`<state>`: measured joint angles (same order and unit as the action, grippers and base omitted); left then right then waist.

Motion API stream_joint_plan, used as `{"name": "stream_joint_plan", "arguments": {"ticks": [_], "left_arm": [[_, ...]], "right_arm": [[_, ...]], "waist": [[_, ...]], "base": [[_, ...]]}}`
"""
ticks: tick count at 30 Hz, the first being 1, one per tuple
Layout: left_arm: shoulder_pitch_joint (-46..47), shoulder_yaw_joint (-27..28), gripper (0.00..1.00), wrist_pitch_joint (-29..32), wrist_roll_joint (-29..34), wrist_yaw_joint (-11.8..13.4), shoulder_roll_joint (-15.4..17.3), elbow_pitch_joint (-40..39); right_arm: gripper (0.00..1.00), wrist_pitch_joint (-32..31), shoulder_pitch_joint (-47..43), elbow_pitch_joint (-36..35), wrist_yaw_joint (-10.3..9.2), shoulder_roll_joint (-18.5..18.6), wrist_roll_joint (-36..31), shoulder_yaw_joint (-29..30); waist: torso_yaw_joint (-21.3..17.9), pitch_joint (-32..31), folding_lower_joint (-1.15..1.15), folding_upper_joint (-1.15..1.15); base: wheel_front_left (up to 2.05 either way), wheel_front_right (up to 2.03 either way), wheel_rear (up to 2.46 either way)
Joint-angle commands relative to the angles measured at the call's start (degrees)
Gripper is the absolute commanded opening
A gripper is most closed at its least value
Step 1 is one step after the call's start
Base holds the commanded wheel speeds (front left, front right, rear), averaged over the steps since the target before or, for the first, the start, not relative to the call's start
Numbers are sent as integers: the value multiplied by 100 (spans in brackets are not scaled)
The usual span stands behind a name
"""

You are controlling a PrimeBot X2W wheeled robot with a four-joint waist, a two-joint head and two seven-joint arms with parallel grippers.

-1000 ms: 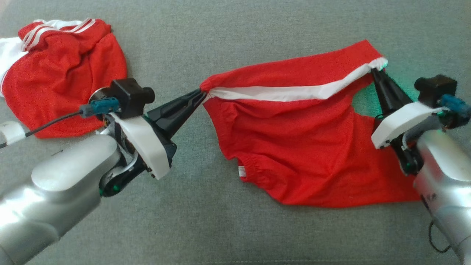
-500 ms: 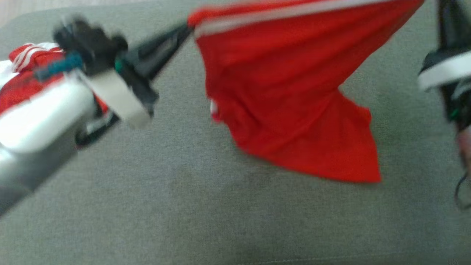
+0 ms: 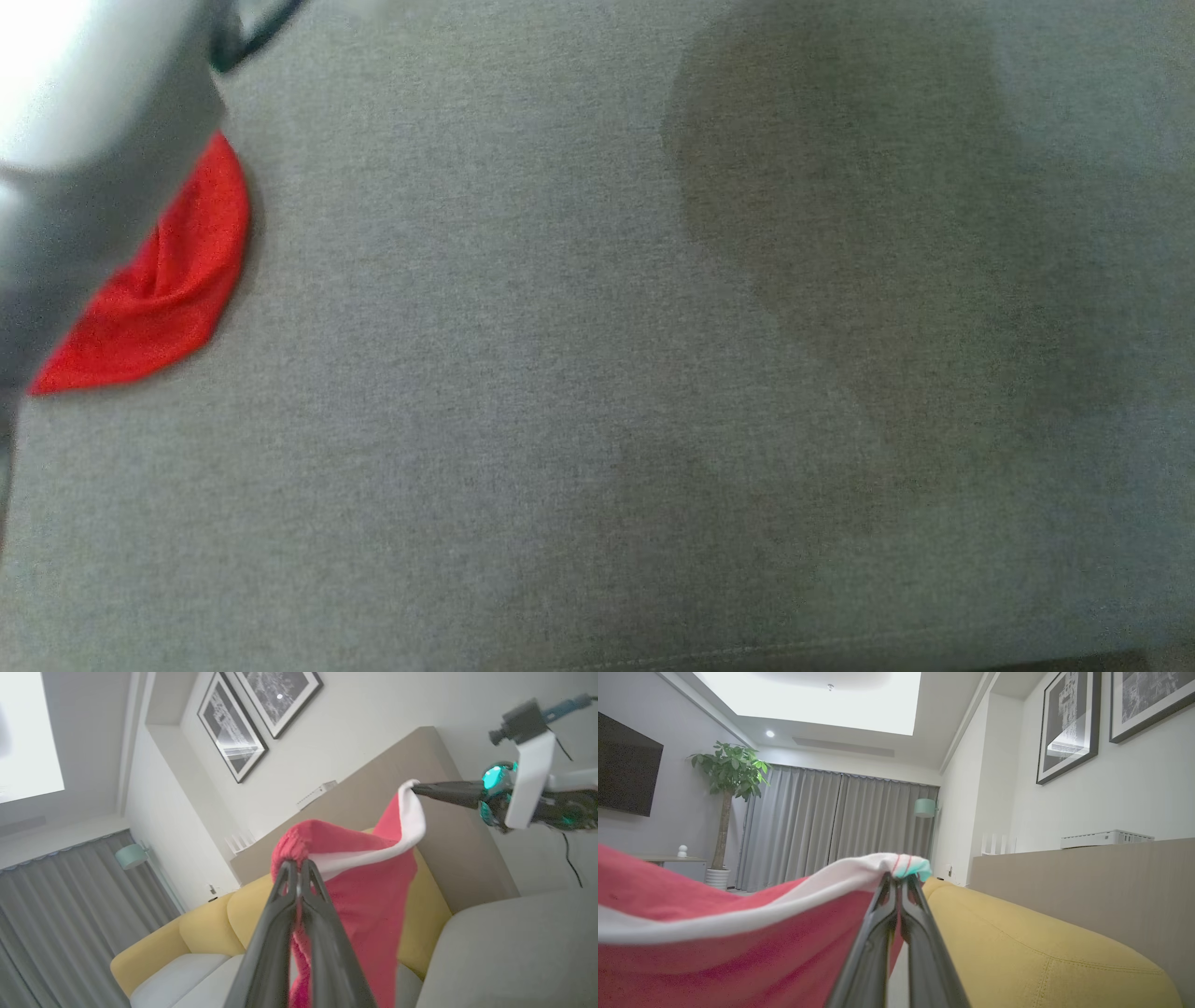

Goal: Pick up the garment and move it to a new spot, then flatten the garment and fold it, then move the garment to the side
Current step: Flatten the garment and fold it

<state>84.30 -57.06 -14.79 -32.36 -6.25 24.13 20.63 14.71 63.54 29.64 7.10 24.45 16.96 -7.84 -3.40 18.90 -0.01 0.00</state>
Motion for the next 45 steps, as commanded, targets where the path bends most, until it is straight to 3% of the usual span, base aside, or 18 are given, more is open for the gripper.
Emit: {"name": "stream_joint_plan", "arguments": {"ticks": [1, 8, 15, 18, 19, 20, 25, 28, 31, 39, 45], "left_arm": [[-71, 208, 0, -19, 133, -39, 217, -114], [-1687, -529, 0, -20, 599, -115, 555, -439], [-4117, -852, 0, -20, 669, 15, 373, -766], [-4954, -770, 0, -20, 395, 1, 305, -908], [-5330, -737, 0, -20, 297, -9, 295, -1056], [-5330, -737, 0, -20, 297, -9, 295, -1056], [-5883, -544, 0, -20, 112, 85, 262, -1460], [-6001, -322, 0, -20, -52, 122, 167, -1593], [-5875, -196, 0, -20, -52, 75, 53, -1511], [-5122, 102, 0, -20, -717, -103, -437, -716], [-4400, -103, 0, -20, -1341, -121, -590, -211]], "right_arm": [[0, 29, -150, -269, 39, 0, -30, 38], [0, 29, -2024, -650, 39, -70, -54, 328], [0, -7, -4435, -1041, 39, -211, 48, 1055], [0, -144, -5311, -1643, 39, -234, -11, 1387], [0, -319, -5902, -2162, 39, -319, -54, 1690], [0, -319, -5902, -2162, 39, -319, -54, 1690], [0, -972, -7026, -3533, 39, -677, -167, 2337], [0, -1384, -7107, -3979, 39, -760, -185, 2459], [0, -1747, -6808, -3907, 39, -695, -95, 2319], [0, -2176, -5090, -2492, 39, -278, 3, 1455], [0, -2197, -3634, -1262, 39, -34, -43, 765]], "waist": [[-35, -9, 1, 0], [-97, -25, 1, 0], [-242, -311, 1, 0], [-367, -489, 1, 0], [-421, -558, 1, 0], [-421, -558, 1, 0], [-424, -627, 1, 0], [-308, -639, 1, 0], [-136, -600, 1, 0], [267, -280, 1, 0], [422, 91, 1, 0]], "base": [[0, 0, 0], [0, 0, 0], [0, 0, 0], [0, 0, 0], [0, 0, 0], [0, 0, 0], [0, 0, 0], [0, 0, 0], [0, 0, 0], [0, 0, 0], [0, 0, 0]]}}
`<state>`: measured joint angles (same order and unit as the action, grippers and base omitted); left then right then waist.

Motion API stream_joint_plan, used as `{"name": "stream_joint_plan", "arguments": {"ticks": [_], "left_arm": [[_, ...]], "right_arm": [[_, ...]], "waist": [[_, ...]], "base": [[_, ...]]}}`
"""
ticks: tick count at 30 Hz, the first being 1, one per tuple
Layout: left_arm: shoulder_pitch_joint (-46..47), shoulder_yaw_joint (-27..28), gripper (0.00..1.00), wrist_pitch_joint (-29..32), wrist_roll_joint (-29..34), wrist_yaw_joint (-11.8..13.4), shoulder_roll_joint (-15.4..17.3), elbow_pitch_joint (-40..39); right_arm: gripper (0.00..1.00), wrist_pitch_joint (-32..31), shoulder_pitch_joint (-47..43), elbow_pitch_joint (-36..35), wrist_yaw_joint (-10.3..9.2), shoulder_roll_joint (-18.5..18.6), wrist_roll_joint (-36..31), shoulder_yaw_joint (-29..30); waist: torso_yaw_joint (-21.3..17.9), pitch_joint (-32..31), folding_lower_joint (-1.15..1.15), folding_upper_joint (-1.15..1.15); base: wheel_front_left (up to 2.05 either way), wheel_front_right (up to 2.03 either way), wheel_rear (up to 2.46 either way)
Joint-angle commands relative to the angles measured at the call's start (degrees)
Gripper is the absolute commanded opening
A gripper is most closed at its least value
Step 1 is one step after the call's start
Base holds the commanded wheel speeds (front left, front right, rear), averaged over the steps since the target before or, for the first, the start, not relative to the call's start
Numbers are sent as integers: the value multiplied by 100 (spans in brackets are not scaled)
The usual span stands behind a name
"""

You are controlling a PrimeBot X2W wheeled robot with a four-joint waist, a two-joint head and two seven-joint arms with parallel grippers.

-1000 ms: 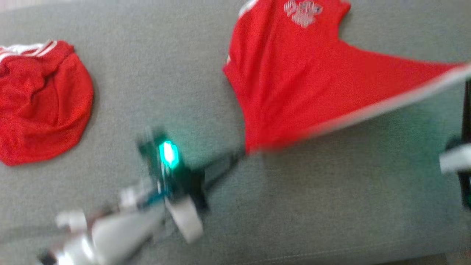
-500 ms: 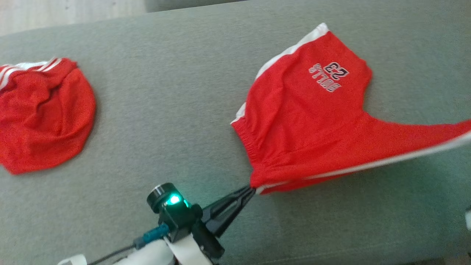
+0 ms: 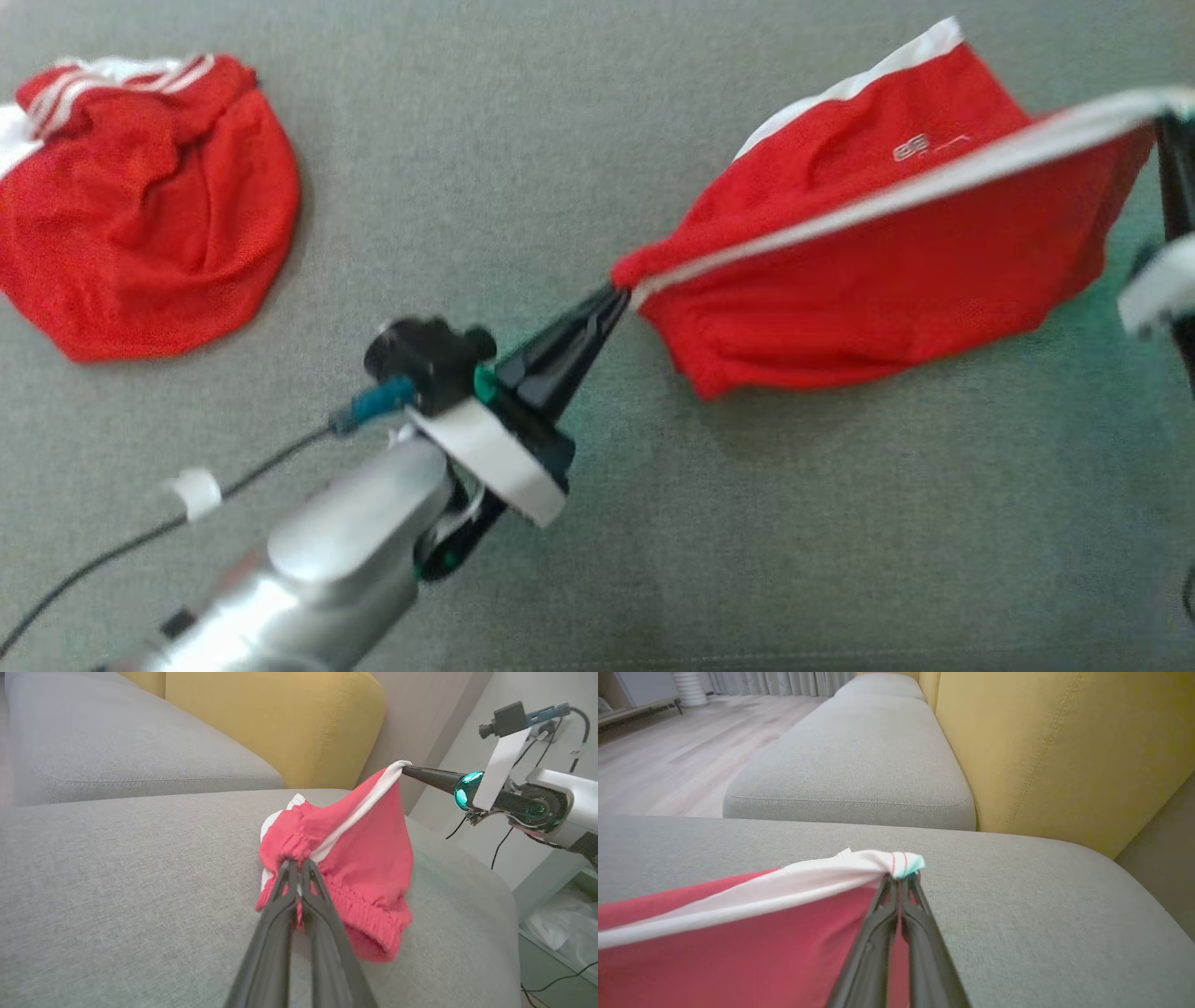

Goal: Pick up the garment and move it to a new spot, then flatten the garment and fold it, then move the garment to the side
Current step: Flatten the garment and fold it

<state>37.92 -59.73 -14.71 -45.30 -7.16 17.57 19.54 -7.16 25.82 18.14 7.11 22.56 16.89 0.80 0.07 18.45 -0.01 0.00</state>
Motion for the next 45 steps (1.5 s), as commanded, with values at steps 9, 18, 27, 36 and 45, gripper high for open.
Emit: {"name": "stream_joint_plan", "arguments": {"ticks": [9, 18, 27, 36, 45], "left_arm": [[888, -143, 0, -29, -658, -32, 32, 357], [797, 168, 100, -29, -574, -32, -190, 413], [-284, 1647, 100, -29, 1254, 676, -322, -574], [-1928, 2863, 100, -29, 2609, 1174, -757, -2088], [-2651, 3491, 100, -29, 3176, 1126, -1023, -2552]], "right_arm": [[0, 234, 1762, 1717, 37, 60, -165, -885], [100, 861, 2151, 2804, 37, 95, 76, -1237], [100, 884, 1768, 3142, 37, 537, 872, -1404], [100, 406, 1440, 3605, 37, 887, 1650, -1458], [0, 523, 1344, 3798, 37, 946, 1983, -1598]], "waist": [[290, 553, 1, 0], [613, 502, 1, 0], [861, 325, 1, 0], [1291, 264, 1, 0], [1148, -36, 1, 0]], "base": [[0, 0, 0], [0, 0, 0], [0, 0, 0], [0, 0, 0], [0, 0, 0]]}}
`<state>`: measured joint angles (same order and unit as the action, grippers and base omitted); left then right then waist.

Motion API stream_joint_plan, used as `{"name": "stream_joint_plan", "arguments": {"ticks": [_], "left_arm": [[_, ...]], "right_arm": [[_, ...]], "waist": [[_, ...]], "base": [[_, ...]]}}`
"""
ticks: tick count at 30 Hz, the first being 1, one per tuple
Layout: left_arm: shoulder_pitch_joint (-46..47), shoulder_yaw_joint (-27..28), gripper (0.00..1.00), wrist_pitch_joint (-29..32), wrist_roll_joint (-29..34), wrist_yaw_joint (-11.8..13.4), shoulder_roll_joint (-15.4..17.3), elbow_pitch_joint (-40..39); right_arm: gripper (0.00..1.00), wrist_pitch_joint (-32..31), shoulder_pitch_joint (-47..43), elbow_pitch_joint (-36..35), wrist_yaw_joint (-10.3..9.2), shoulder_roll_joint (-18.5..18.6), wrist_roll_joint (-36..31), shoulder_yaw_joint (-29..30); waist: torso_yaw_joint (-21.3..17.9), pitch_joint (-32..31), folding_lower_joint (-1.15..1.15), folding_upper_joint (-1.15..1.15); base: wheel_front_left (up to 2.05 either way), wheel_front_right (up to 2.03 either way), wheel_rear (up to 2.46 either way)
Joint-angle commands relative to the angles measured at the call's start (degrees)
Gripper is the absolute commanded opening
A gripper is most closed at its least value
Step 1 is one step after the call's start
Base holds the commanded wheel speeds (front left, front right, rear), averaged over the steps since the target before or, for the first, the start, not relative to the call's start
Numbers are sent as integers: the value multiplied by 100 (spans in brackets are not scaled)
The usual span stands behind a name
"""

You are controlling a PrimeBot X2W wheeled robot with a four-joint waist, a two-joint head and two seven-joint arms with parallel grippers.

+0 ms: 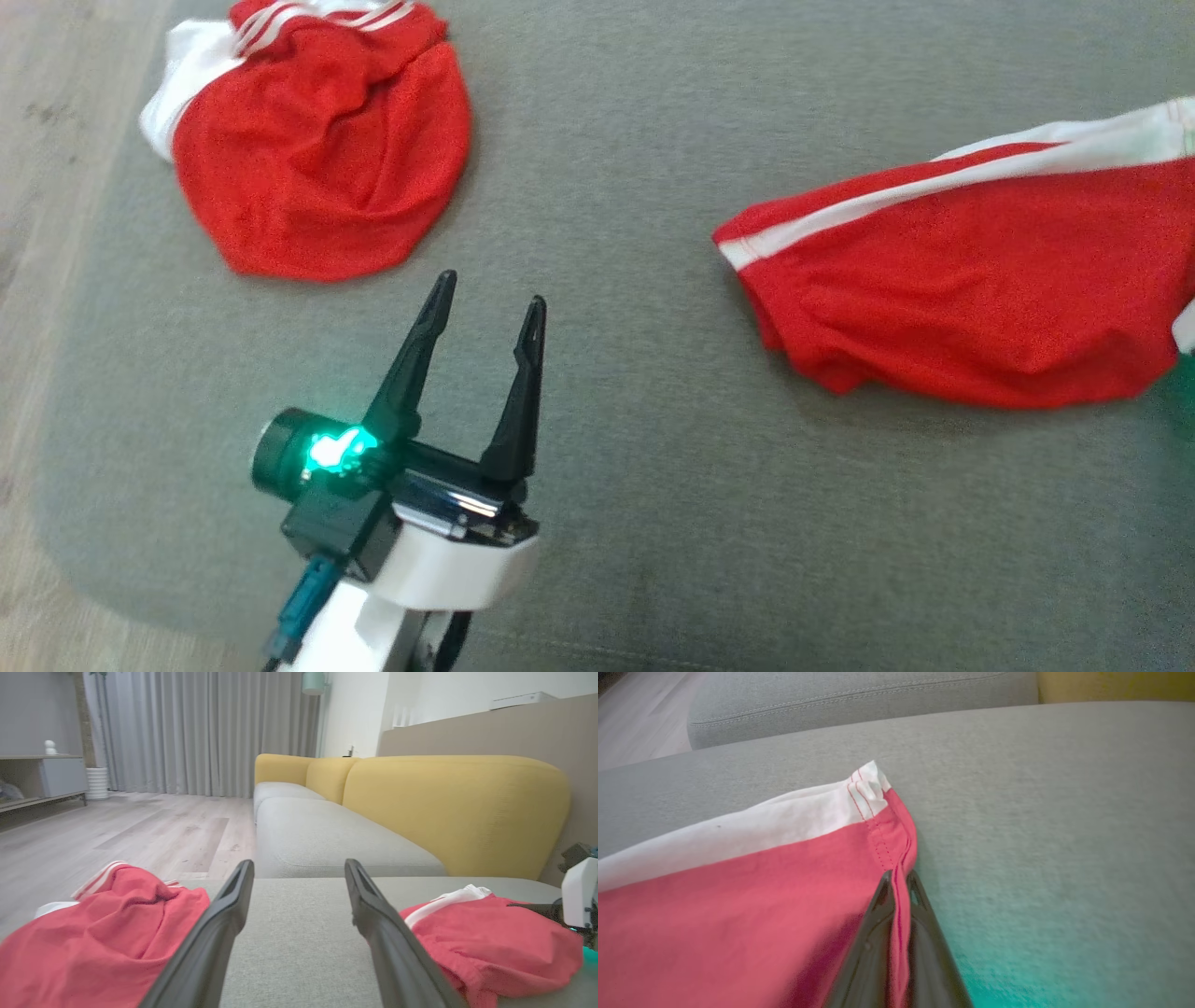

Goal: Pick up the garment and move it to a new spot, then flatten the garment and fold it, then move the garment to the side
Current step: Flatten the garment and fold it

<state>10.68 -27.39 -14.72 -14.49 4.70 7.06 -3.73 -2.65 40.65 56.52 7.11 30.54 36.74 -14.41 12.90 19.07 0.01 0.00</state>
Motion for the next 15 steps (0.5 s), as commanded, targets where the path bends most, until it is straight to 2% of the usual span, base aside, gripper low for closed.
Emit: {"name": "stream_joint_plan", "arguments": {"ticks": [1, 8, 12, 15], "left_arm": [[32, 344, 100, -28, 166, -85, 41, -205], [-174, 902, 100, -28, 512, -169, 17, 27], [-236, 1167, 100, -28, 609, -213, -39, 166], [-253, 1323, 100, -28, 659, -253, -95, 252]], "right_arm": [[0, 92, -133, 16, 37, 155, -15, -86], [0, 240, -261, 348, 37, 388, 25, -21], [0, 478, -327, 402, 37, 568, 0, 37], [0, 738, -234, 285, 37, 550, -111, -4]], "waist": [[-215, -143, -1, 0], [-796, -357, -1, 0], [-1009, -401, -1, 0], [-1109, -436, -1, 0]], "base": [[0, 0, 0], [0, 0, 0], [0, 0, 0], [0, 0, 0]]}}
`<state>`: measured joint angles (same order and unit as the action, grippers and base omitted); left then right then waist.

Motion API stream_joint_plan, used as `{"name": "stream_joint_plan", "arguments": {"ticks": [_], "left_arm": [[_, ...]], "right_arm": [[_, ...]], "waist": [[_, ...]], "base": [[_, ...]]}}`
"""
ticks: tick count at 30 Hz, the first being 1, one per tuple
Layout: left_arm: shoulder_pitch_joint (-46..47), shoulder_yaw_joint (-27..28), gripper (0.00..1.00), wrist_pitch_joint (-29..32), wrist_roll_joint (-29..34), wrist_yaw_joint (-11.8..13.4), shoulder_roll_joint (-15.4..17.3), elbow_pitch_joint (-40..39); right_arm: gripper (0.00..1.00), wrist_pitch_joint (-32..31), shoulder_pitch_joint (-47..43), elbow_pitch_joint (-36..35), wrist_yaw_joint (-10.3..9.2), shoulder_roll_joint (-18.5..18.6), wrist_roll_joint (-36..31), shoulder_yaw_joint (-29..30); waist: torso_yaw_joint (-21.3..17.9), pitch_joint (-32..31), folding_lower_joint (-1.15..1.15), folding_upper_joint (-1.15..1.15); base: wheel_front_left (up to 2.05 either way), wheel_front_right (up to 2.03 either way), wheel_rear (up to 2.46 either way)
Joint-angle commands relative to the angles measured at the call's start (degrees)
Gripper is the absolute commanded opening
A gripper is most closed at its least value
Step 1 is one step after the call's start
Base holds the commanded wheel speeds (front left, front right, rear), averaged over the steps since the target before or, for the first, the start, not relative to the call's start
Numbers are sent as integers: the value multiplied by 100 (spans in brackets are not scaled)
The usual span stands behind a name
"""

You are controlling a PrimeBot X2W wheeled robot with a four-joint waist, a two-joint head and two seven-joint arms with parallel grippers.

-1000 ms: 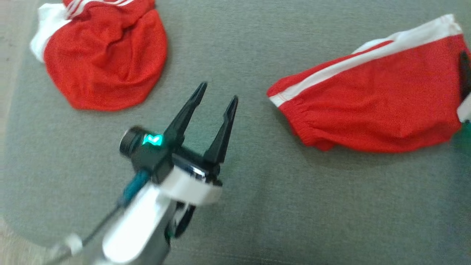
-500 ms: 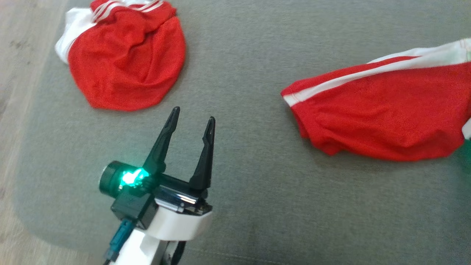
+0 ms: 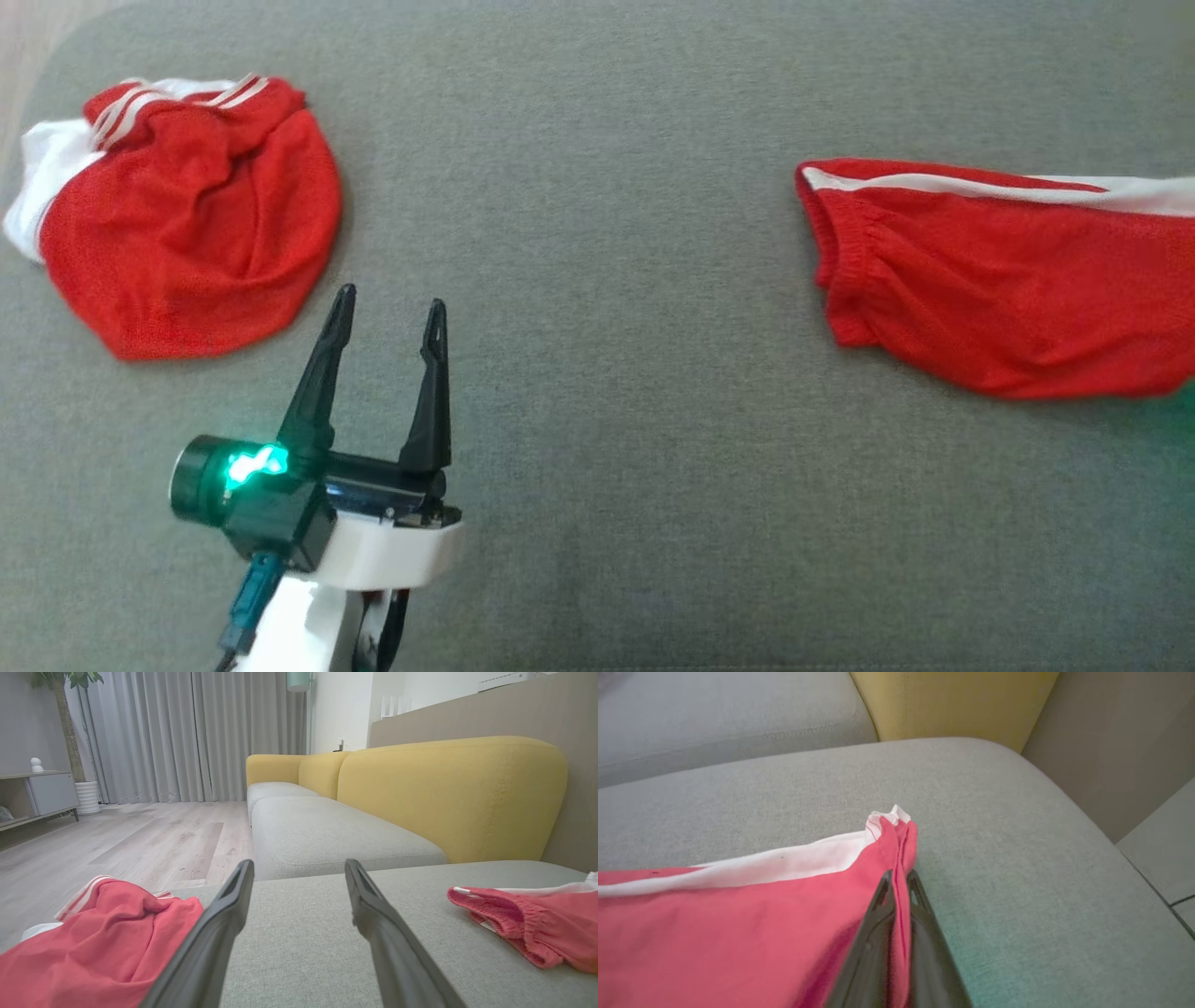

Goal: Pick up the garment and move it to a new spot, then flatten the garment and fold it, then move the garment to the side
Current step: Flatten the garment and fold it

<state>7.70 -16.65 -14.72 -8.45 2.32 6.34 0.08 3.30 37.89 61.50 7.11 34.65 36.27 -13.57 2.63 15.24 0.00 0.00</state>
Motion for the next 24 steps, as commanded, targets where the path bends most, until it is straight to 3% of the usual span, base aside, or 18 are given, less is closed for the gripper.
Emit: {"name": "stream_joint_plan", "arguments": {"ticks": [1, 6, 15, 20, 21, 22, 24], "left_arm": [[38, 285, 100, -28, 70, -31, -45, -104], [-14, 400, 100, -28, 123, -106, -113, -3], [-169, 514, 100, -28, 253, -236, -233, 297], [-235, 504, 100, -28, 252, -272, -285, 397], [-239, 499, 100, -28, 250, -274, -293, 403], [-247, 497, 100, -28, 249, -272, -300, 412], [-276, 501, 100, -28, 251, -265, -311, 426]], "right_arm": [[0, 220, 94, -290, 37, 100, -90, -110], [0, 436, 279, -750, 37, -162, -200, -268], [0, 580, -149, -2196, 37, -1390, -282, -667], [0, 473, -658, -2631, 37, -2127, -362, -961], [28, 402, -756, -2648, 37, -2251, -359, -1030], [100, 373, -840, -2646, 37, -2348, -376, -1070], [100, 411, -976, -2646, 37, -2475, -435, -1105]], "waist": [[-104, -72, 0, 0], [-160, -185, 0, 0], [-14, -538, 0, 0], [200, -669, 0, 0], [239, -690, 0, 0], [273, -721, 0, 0], [338, -806, 0, 0]], "base": [[0, 0, 0], [0, 0, 0], [0, 0, 0], [0, 0, 0], [0, 0, 0], [0, 0, 0], [0, 0, 0]]}}
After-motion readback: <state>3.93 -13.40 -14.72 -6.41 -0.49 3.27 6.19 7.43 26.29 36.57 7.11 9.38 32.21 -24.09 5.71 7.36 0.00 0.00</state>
